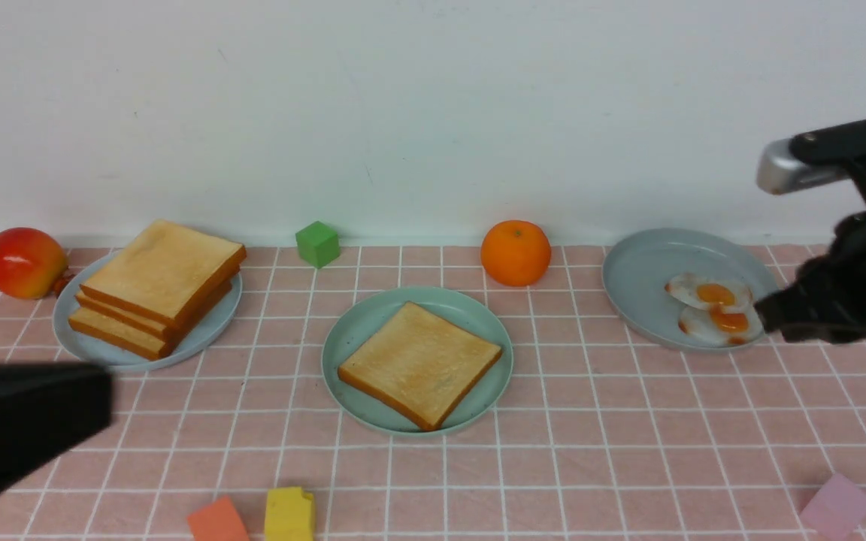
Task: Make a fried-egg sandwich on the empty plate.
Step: Use the right arm to grab a fried egg
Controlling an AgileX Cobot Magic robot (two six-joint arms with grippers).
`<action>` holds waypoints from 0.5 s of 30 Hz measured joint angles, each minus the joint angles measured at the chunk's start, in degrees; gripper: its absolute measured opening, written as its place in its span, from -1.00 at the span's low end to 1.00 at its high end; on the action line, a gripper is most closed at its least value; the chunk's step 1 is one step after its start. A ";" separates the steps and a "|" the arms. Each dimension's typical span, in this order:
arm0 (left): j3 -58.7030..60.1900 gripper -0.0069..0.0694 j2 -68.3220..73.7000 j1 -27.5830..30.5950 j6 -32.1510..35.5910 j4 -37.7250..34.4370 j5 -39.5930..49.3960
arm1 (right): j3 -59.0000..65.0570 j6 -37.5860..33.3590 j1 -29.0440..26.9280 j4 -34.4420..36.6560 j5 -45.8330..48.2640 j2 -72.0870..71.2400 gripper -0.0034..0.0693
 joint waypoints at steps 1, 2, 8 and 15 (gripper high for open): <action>1.04 -0.85 -1.81 0.00 -0.06 0.31 -0.66 | -1.51 -0.40 -0.34 -0.18 -0.24 2.17 -0.59; 1.73 -0.85 -3.23 0.00 -0.12 0.58 -1.48 | -3.46 -1.06 -0.61 -0.46 -0.49 4.31 -0.57; 3.78 -0.85 -5.28 0.00 -0.32 1.32 -3.66 | -15.41 -3.19 -0.60 -3.64 -1.82 18.67 -0.32; 3.95 -0.85 -4.15 0.00 -0.32 1.19 -7.72 | -27.85 -3.38 -0.60 -9.94 -1.76 32.83 0.21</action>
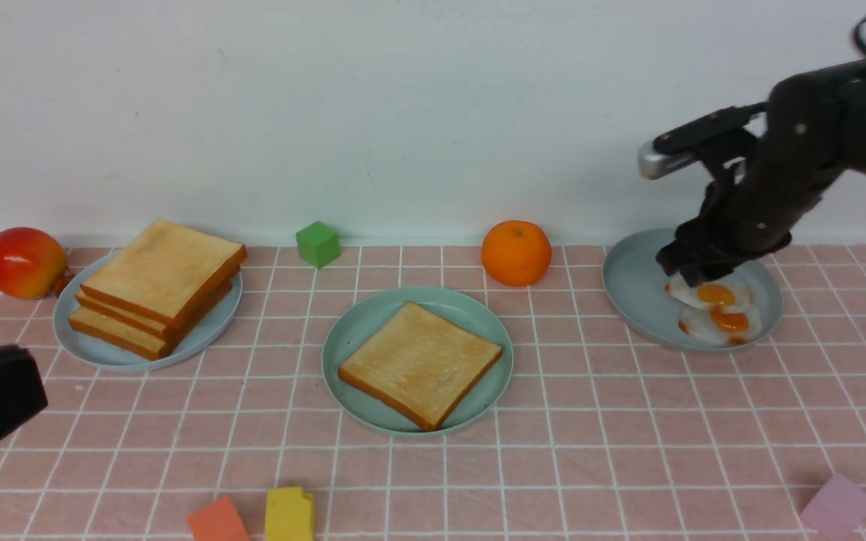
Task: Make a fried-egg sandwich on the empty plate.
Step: Use the right arm to grab a fried egg
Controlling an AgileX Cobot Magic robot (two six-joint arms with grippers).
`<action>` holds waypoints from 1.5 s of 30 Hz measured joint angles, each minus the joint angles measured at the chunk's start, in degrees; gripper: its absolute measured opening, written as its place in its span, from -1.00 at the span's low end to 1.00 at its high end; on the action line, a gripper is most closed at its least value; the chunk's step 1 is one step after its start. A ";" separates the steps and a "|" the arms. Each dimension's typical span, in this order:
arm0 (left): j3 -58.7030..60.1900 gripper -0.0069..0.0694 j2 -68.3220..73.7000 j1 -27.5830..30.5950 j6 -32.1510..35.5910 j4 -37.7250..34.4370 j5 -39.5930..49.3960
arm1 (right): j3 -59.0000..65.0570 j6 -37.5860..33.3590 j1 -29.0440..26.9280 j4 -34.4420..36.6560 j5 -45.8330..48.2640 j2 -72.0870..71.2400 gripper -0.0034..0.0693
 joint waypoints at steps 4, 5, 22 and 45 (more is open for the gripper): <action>0.00 -0.85 -0.03 0.00 0.00 0.00 -0.12 | -5.70 0.00 0.00 -3.45 0.60 6.93 0.48; 0.00 -0.85 -0.03 0.00 0.00 0.00 -0.17 | -6.34 0.00 0.00 -3.58 0.63 8.10 0.51; 0.00 -0.85 -0.03 0.00 0.00 0.00 -0.30 | -11.31 -0.07 0.00 -10.79 -1.18 15.16 0.60; 0.00 -0.85 -0.03 0.00 0.00 0.05 -0.37 | -11.52 -1.73 0.09 -10.83 -1.41 14.81 -0.43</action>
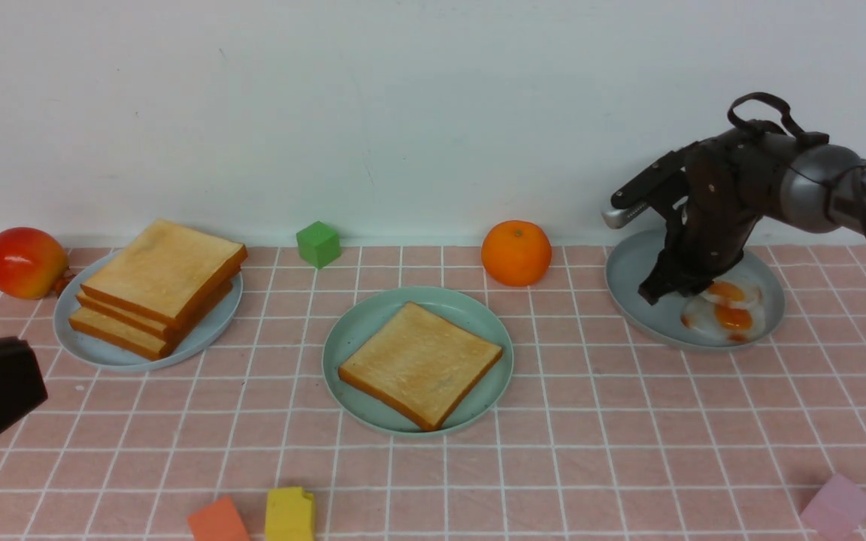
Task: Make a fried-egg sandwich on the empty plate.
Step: Use the right arm to grab a fried egg, then use the right arm to place the fried egg on the slice of bread in the middle
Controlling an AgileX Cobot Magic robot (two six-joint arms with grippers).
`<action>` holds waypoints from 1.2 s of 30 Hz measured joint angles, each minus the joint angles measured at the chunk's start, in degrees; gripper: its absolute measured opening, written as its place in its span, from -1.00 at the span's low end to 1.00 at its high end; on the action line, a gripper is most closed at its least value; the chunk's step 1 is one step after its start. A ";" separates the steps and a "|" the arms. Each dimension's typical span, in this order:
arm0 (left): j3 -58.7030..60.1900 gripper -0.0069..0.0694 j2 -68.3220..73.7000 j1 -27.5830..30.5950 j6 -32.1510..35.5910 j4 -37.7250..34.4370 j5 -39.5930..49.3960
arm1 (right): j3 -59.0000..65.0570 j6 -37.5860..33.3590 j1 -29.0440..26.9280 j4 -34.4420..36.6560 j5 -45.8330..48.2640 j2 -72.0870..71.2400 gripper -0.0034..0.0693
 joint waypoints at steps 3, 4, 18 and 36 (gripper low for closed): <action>0.00 -0.85 0.00 0.00 0.00 0.00 0.00 | 0.00 -0.02 0.00 -0.37 0.30 -1.06 -0.57; 0.00 -0.85 0.00 0.00 0.00 0.00 0.12 | 0.00 -0.02 0.00 -0.45 0.37 -1.48 -0.60; 0.00 -0.85 0.00 0.00 -10.36 9.08 8.80 | 0.16 3.63 15.35 1.65 11.82 -18.32 -0.69; 0.00 -0.85 0.00 0.00 -17.43 16.04 14.65 | 0.59 15.06 36.29 -7.39 2.59 -7.27 -0.69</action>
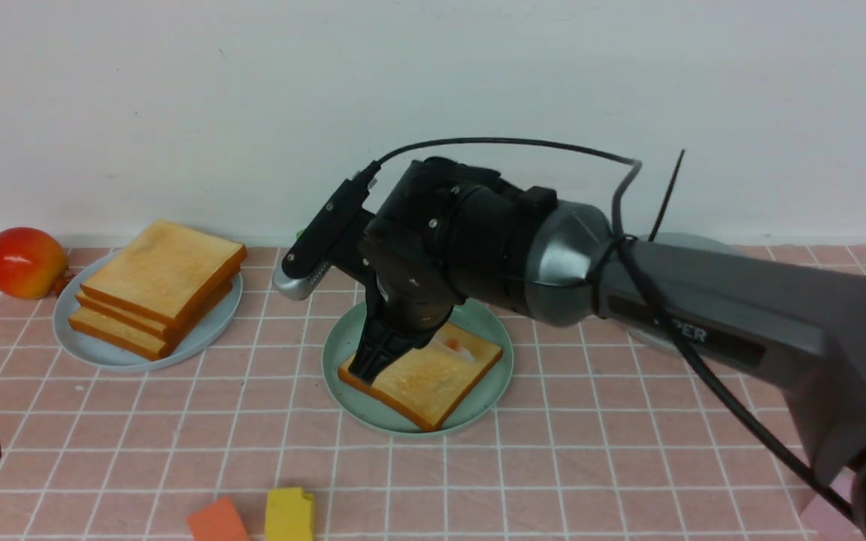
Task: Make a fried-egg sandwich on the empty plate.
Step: Use the right arm to place the fried egg on the slice of bread in the middle, then use the left arm to grab a slice of bread
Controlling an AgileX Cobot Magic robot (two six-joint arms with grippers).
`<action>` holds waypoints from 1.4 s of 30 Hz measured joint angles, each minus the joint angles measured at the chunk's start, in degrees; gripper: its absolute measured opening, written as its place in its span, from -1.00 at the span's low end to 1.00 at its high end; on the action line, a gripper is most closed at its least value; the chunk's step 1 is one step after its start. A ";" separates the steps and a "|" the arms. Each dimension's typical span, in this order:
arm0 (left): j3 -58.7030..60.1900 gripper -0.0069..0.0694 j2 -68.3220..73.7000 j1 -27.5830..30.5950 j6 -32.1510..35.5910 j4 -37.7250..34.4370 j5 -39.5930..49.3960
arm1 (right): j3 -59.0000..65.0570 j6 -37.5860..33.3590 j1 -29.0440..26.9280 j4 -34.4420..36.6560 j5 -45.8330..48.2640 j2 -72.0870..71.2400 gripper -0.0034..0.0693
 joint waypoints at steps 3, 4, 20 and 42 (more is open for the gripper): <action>0.00 -0.84 0.00 0.00 0.00 0.00 0.05 | 0.00 0.87 0.00 -2.16 -1.17 0.47 -0.69; 0.00 -0.84 0.00 0.00 0.00 0.00 0.05 | 0.00 1.08 0.00 -2.77 -1.31 0.72 -0.69; 0.00 -0.81 0.00 0.00 -0.14 -0.30 0.05 | 0.00 4.99 0.78 -6.49 -1.68 3.28 -0.61; 0.00 -0.77 2.20 0.00 -1.41 -1.37 3.49 | -1.63 6.13 7.29 1.20 18.29 -15.04 0.37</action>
